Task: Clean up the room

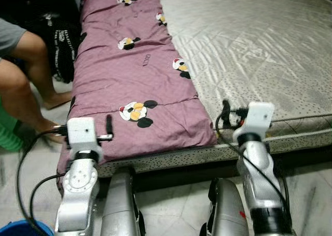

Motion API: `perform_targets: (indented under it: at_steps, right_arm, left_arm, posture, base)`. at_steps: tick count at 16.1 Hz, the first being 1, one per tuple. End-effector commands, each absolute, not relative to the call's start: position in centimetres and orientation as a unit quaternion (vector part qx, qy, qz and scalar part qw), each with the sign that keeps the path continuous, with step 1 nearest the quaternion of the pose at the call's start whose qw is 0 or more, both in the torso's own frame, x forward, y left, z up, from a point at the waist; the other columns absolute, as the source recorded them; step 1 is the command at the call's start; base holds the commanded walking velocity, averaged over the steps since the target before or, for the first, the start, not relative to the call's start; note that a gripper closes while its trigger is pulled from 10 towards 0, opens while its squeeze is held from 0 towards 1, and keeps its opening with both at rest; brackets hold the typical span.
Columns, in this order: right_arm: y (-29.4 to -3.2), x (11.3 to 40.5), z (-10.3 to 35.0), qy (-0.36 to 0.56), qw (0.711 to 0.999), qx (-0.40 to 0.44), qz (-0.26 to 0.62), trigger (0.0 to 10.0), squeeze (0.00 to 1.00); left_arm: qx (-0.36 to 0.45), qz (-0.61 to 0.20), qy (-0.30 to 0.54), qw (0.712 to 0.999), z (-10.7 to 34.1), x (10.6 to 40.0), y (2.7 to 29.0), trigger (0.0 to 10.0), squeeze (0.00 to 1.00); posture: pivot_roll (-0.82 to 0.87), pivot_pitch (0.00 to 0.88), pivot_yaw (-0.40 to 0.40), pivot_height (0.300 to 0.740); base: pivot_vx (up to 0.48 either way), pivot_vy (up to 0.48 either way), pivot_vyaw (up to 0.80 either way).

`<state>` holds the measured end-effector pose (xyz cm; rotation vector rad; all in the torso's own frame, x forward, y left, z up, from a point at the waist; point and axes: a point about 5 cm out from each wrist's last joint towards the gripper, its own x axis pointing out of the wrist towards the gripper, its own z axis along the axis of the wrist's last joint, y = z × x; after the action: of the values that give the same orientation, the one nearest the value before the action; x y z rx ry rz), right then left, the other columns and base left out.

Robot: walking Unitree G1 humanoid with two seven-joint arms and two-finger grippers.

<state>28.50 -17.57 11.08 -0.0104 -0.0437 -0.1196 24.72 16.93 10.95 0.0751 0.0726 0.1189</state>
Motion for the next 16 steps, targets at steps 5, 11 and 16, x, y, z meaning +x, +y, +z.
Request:
perform_targets:
  at_steps: [5,11,16]
  right_arm:
    - [-16.3,29.6,13.7,-0.061,0.997,0.035,-0.029,10.0,0.0]
    - [-15.6,31.0,14.8,-0.074,0.996,0.044,-0.006,10.0,0.0]
    - [-14.3,31.2,15.5,-0.087,0.995,0.043,0.028,10.0,0.0]
  left_arm:
    - [0.042,0.036,0.025,0.998,11.0,26.5,16.3,10.0,0.0]
    - [0.036,0.038,0.013,0.999,10.9,27.1,15.9,10.0,0.0]
    - [0.023,0.063,0.029,0.997,9.9,27.1,17.0,10.0,0.0]
  posture:
    - [-0.03,0.0,0.07,0.578]
    - [-0.01,0.0,0.048,0.642]
    - [0.0,0.0,0.027,0.716]
  base:
    - [0.0,0.0,0.0]
    - [0.0,0.0,0.0]
    - [0.0,0.0,0.0]
